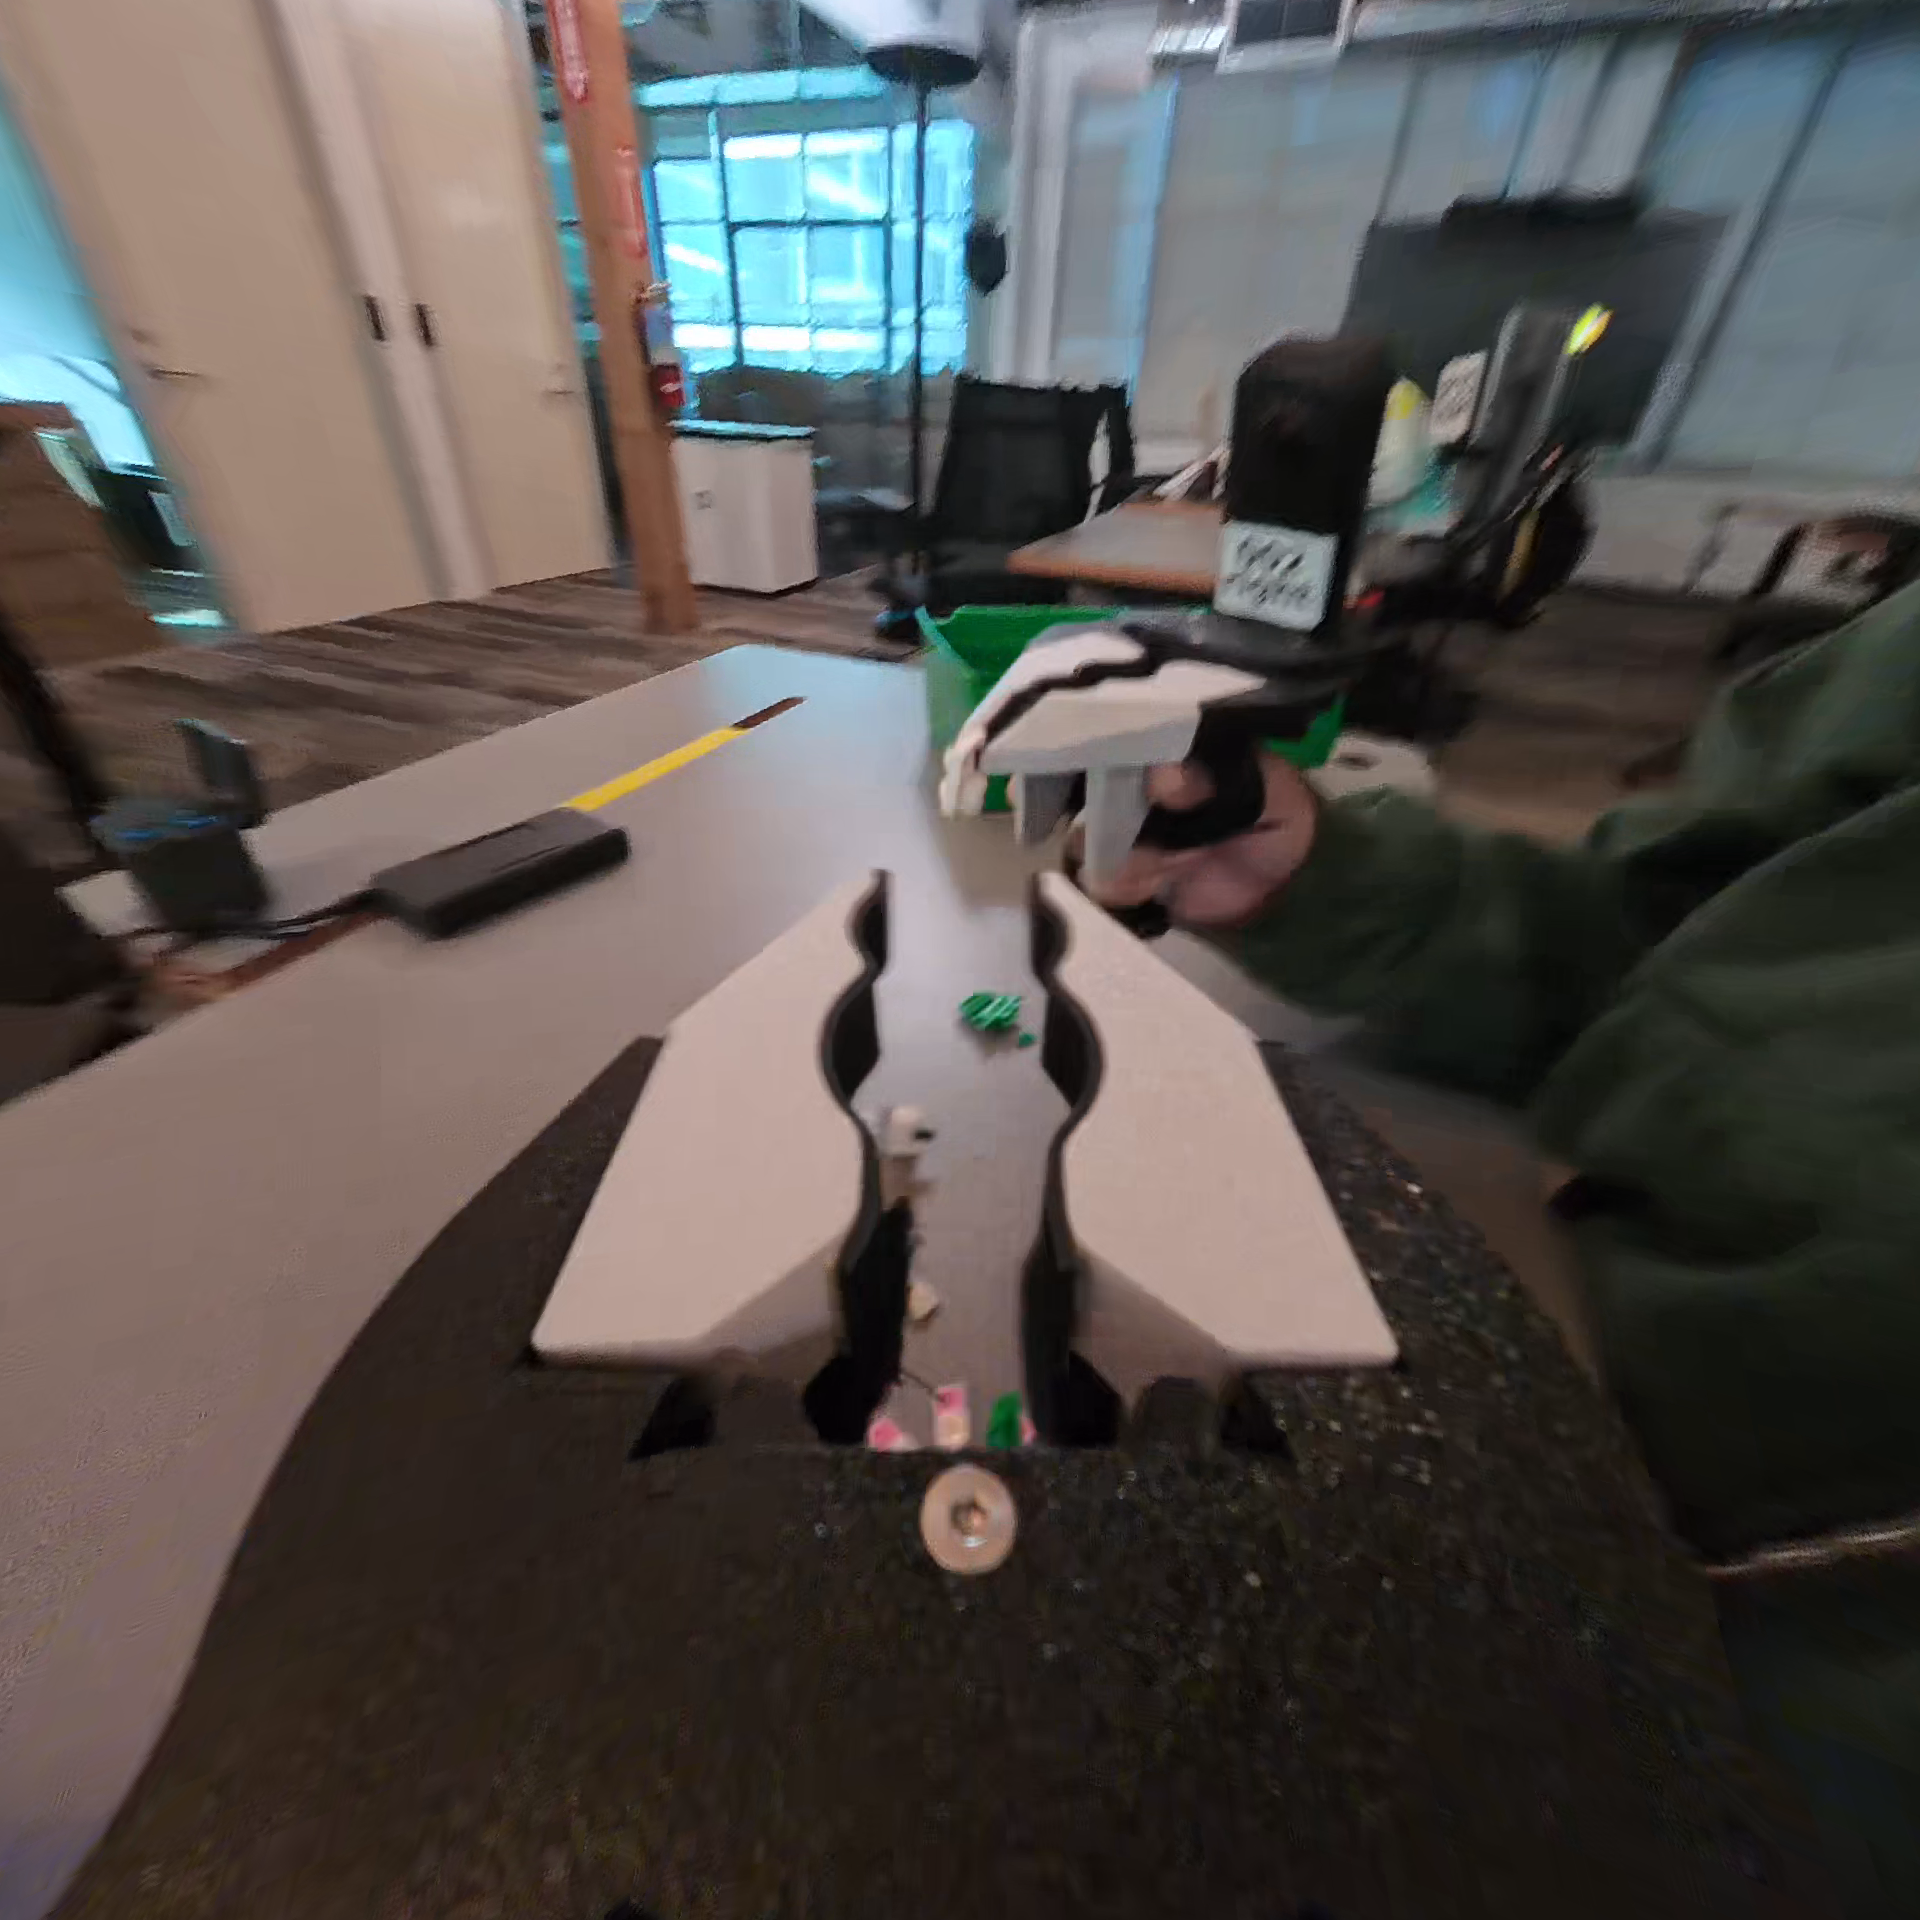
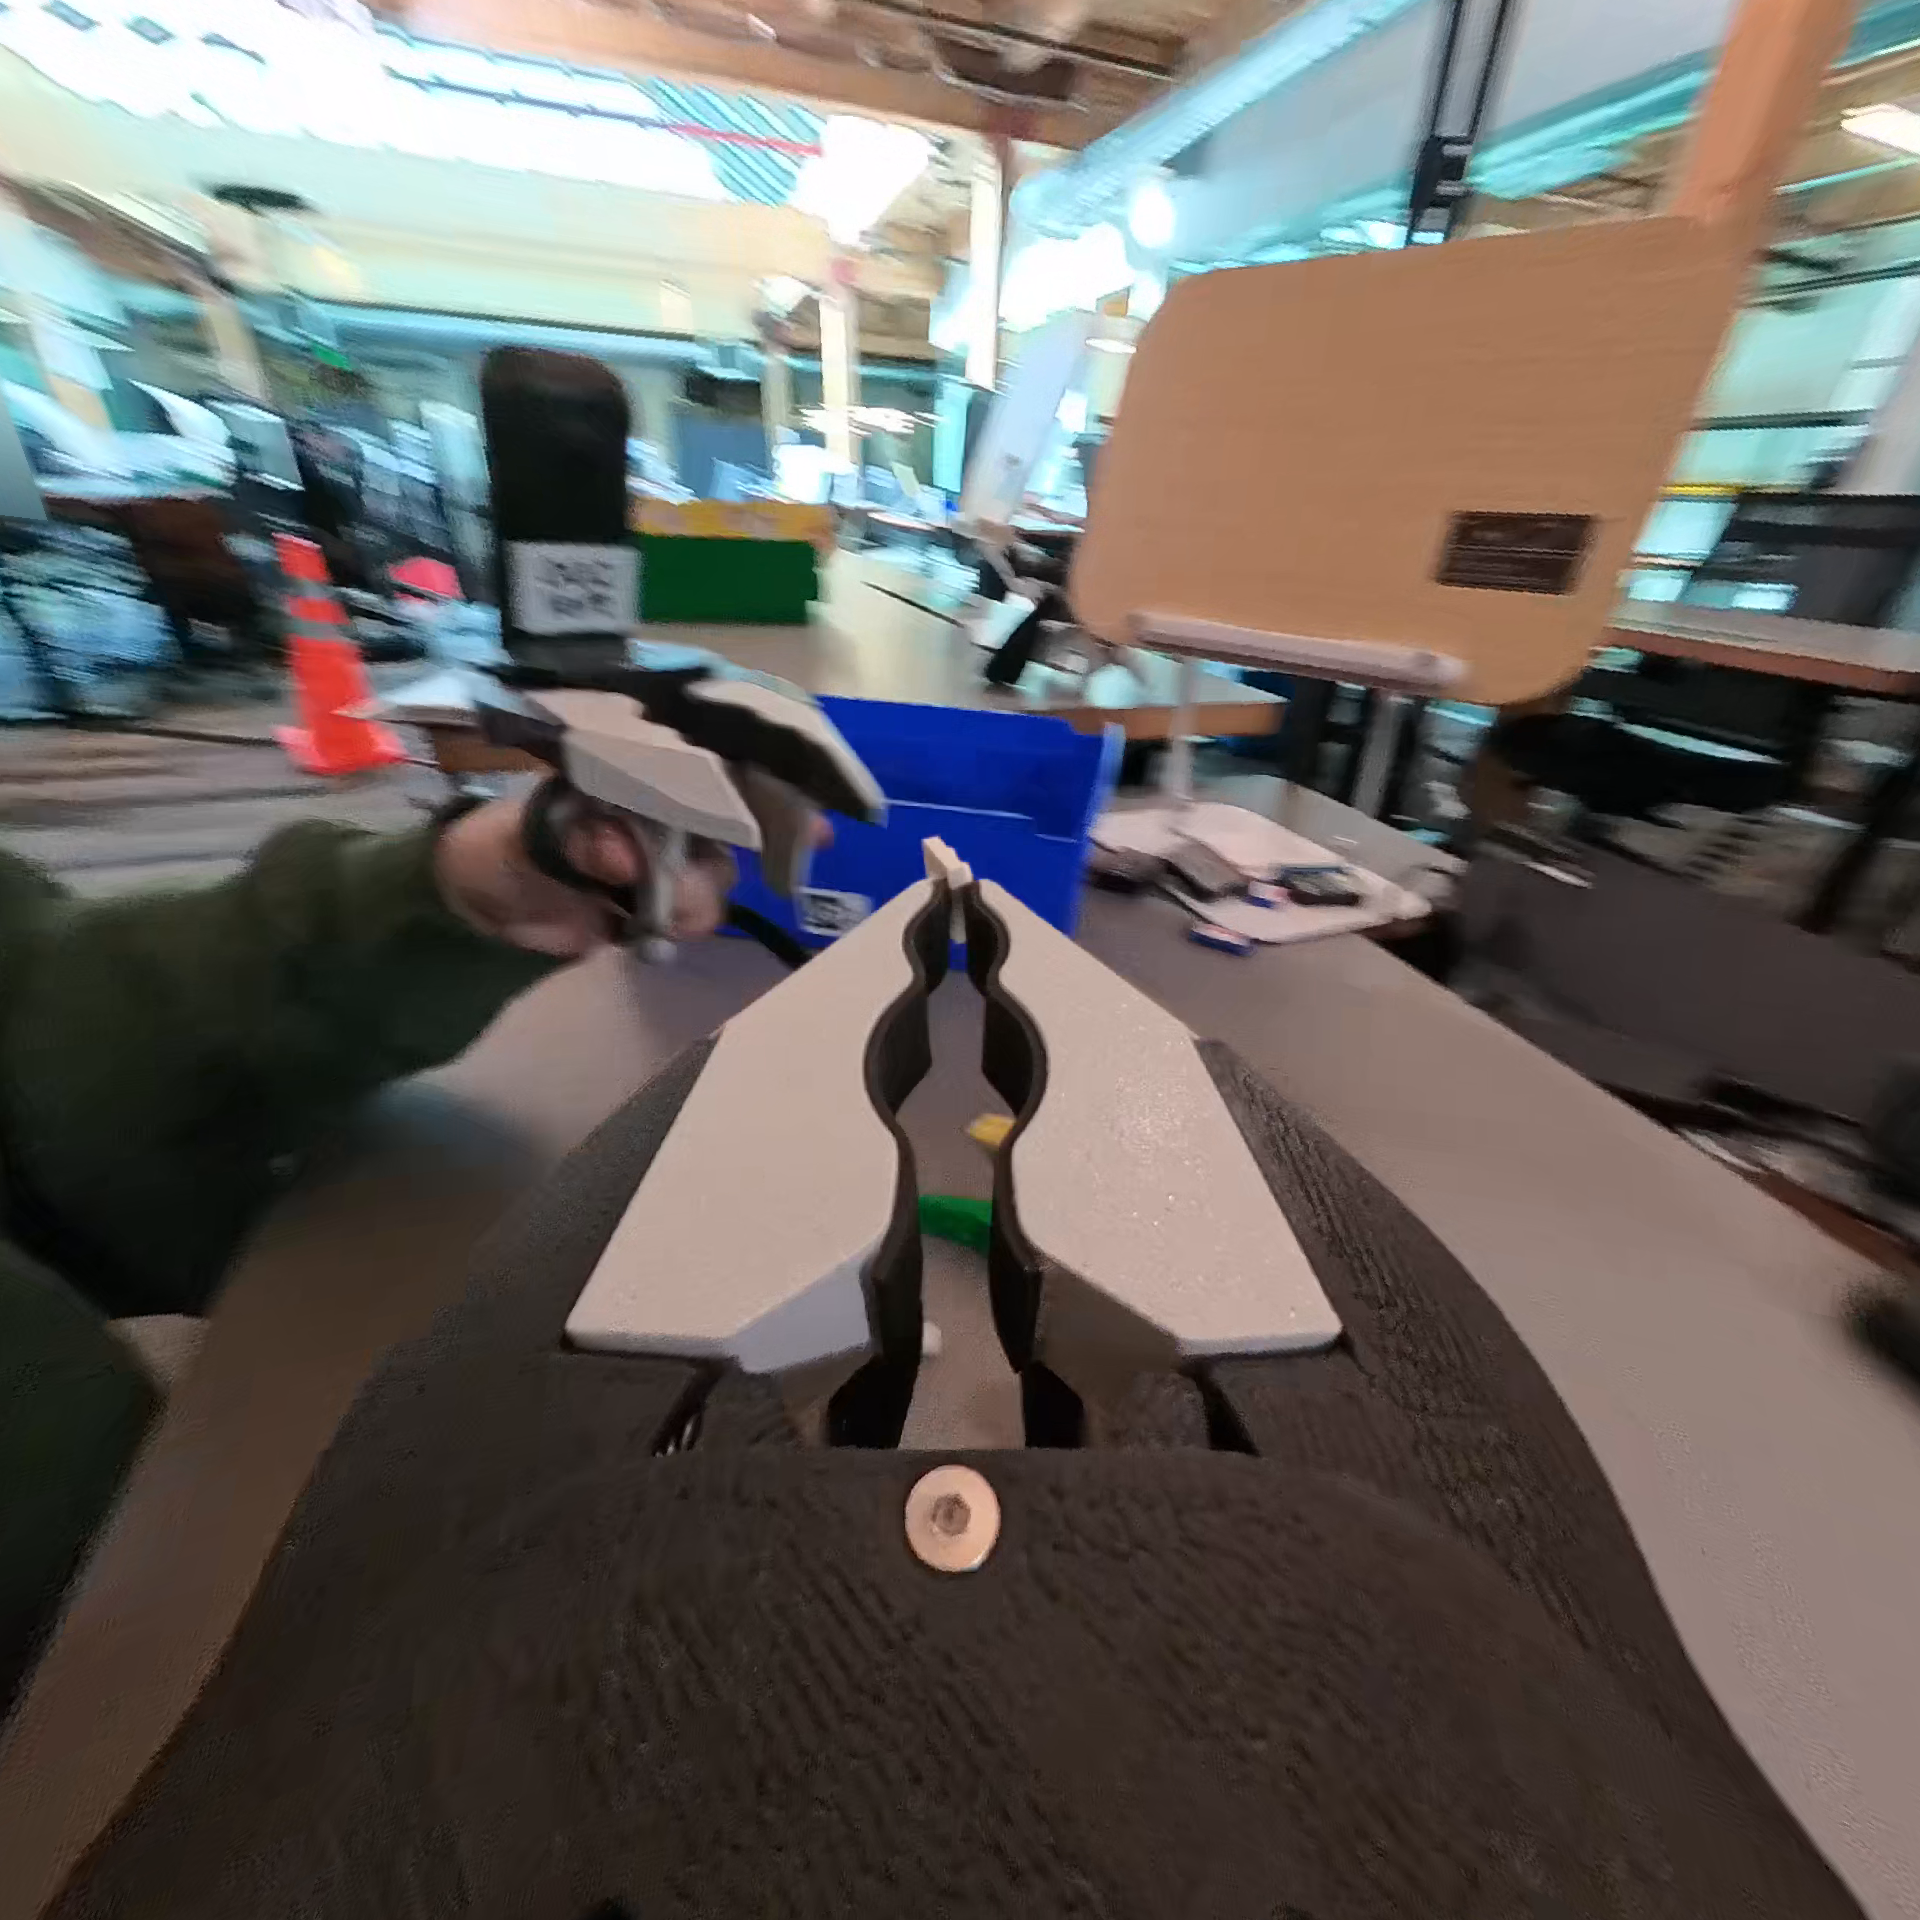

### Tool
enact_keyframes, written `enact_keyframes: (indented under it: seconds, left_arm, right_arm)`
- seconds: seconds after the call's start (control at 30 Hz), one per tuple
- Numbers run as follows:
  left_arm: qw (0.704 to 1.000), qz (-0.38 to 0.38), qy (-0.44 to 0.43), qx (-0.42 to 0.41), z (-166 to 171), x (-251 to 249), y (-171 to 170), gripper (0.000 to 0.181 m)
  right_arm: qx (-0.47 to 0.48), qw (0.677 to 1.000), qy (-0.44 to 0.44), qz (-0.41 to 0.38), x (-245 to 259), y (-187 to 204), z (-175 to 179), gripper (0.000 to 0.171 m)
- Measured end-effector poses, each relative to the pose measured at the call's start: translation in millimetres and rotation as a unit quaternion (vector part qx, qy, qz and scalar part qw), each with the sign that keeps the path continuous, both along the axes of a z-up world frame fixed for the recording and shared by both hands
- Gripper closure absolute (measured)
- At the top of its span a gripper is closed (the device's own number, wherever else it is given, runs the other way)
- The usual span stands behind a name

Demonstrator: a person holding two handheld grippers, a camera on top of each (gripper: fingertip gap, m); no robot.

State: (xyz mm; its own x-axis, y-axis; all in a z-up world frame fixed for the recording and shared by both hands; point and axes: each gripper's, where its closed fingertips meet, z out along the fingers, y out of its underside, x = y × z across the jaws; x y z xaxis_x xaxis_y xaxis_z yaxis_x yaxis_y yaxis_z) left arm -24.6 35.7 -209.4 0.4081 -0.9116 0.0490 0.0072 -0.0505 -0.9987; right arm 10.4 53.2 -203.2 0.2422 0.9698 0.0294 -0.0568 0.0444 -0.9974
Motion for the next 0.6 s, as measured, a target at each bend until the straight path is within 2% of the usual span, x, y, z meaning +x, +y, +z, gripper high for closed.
enact_keyframes:
  seconds: [0.07, 0.17, 0.2, 0.33, 0.4, 0.43, 0.5, 0.53, 0.6]
  left_arm:
    - [0.999, -0.029, -0.014, -0.018, 0.2, 9.5, -6.1, 0.158]
    - [0.998, -0.051, -0.032, -0.020, 2.2, 18.3, -13.6, 0.167]
    - [0.998, -0.048, -0.035, -0.015, 2.5, 17.7, -13.8, 0.175]
    - [0.999, -0.021, -0.040, 0.018, 6.7, 10.6, -16.1, 0.175]
    - [0.996, 0.079, -0.024, 0.025, 11.5, -22.2, 5.0, 0.176]
    - [0.986, 0.166, -0.004, 0.021, 11.9, -54.7, 23.5, 0.176]
    - [0.928, 0.365, 0.069, 0.016, 8.2, -143.3, 55.1, 0.175]
    - [0.893, 0.436, 0.115, -0.002, 2.8, -184.0, 62.9, 0.175]
    - [0.841, 0.498, 0.193, -0.090, -20.7, -240.6, 71.3, 0.168]
  right_arm:
    - [-0.015, 0.999, 0.014, 0.050, -13.9, -13.8, 2.4, 0.170]
    - [-0.021, 0.996, 0.021, 0.082, -23.3, -25.4, 3.8, 0.170]
    - [-0.021, 0.996, 0.024, 0.087, -24.1, -27.6, 4.8, 0.170]
    - [-0.016, 0.997, 0.017, 0.070, -24.4, -23.6, 3.4, 0.167]
    - [0.002, 1.000, 0.002, 0.017, -15.0, -7.9, -2.3, 0.157]
    - [0.006, 1.000, -0.013, -0.001, -10.2, -2.0, -8.5, 0.157]
    - [-0.001, 0.998, -0.068, -0.001, -7.2, 0.5, -30.9, 0.157]
    - [-0.007, 0.995, -0.103, 0.006, -7.5, -0.3, -44.9, 0.156]
    - [-0.010, 0.988, -0.151, 0.010, -7.1, -1.7, -65.4, 0.153]
